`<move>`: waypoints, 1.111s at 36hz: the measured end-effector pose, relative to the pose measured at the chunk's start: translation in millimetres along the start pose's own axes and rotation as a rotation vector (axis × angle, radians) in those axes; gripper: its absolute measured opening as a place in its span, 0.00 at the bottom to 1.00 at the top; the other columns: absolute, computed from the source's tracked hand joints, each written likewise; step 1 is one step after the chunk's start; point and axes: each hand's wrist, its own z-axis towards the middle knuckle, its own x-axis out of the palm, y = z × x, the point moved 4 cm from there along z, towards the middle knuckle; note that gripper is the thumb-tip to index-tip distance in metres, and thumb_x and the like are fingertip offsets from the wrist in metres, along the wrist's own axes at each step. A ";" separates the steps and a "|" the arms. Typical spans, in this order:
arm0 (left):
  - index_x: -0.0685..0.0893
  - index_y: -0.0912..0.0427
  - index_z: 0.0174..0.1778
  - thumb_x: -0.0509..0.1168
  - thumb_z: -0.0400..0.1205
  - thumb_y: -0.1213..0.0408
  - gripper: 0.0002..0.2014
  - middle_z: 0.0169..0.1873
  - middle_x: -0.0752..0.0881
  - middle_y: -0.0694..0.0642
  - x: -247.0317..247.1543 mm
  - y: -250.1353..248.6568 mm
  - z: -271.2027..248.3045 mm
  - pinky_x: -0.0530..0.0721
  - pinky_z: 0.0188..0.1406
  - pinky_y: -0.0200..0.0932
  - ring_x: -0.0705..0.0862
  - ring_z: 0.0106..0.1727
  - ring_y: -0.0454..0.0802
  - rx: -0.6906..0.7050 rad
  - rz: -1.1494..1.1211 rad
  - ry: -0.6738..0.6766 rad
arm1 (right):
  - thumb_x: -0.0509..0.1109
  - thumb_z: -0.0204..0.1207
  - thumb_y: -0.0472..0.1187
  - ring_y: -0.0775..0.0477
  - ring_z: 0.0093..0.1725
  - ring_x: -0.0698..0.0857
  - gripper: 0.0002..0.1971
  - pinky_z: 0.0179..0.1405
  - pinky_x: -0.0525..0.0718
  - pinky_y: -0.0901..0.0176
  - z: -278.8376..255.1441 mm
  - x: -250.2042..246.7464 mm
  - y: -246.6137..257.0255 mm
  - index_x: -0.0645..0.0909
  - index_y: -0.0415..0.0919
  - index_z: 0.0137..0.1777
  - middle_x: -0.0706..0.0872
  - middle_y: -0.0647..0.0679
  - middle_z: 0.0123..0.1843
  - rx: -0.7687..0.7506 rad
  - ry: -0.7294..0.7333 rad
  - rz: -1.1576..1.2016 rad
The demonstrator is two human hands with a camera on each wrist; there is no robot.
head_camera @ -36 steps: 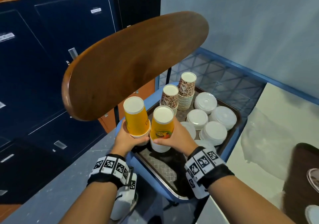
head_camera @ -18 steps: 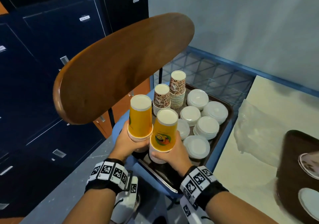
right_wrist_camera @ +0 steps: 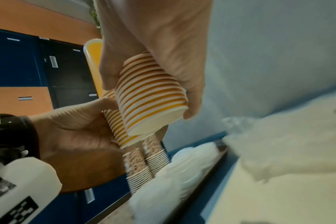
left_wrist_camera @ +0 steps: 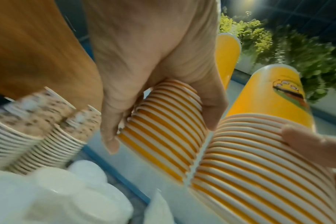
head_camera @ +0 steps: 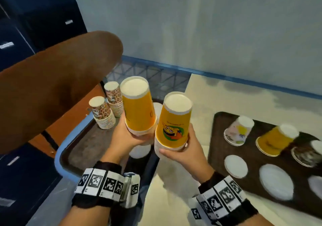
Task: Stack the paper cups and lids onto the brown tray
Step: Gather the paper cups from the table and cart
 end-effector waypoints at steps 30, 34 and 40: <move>0.73 0.47 0.66 0.82 0.52 0.58 0.44 0.60 0.86 0.45 583.2 -46.3 -93.6 0.82 0.62 0.40 0.84 0.62 0.38 -0.103 -0.131 0.942 | 0.84 0.43 0.64 0.47 0.62 0.85 0.51 0.61 0.83 0.36 -275.7 -492.3 -99.9 0.70 0.55 0.70 0.85 0.52 0.65 0.308 -1.010 -0.197; 0.72 0.39 0.62 0.81 0.53 0.62 0.42 0.56 0.85 0.38 617.1 -43.4 -102.8 0.81 0.59 0.32 0.83 0.60 0.32 -0.101 -0.099 0.973 | 0.84 0.44 0.61 0.48 0.62 0.85 0.49 0.62 0.83 0.38 -286.8 -510.4 -114.9 0.69 0.58 0.69 0.84 0.54 0.64 0.377 -1.058 -0.204; 0.71 0.32 0.61 0.81 0.50 0.54 0.43 0.59 0.84 0.40 635.6 -33.0 -105.0 0.79 0.69 0.54 0.82 0.65 0.44 -0.079 0.037 0.937 | 0.88 0.48 0.49 0.46 0.61 0.85 0.47 0.63 0.82 0.38 -294.2 -524.8 -132.9 0.68 0.53 0.68 0.84 0.51 0.64 0.433 -1.075 -0.184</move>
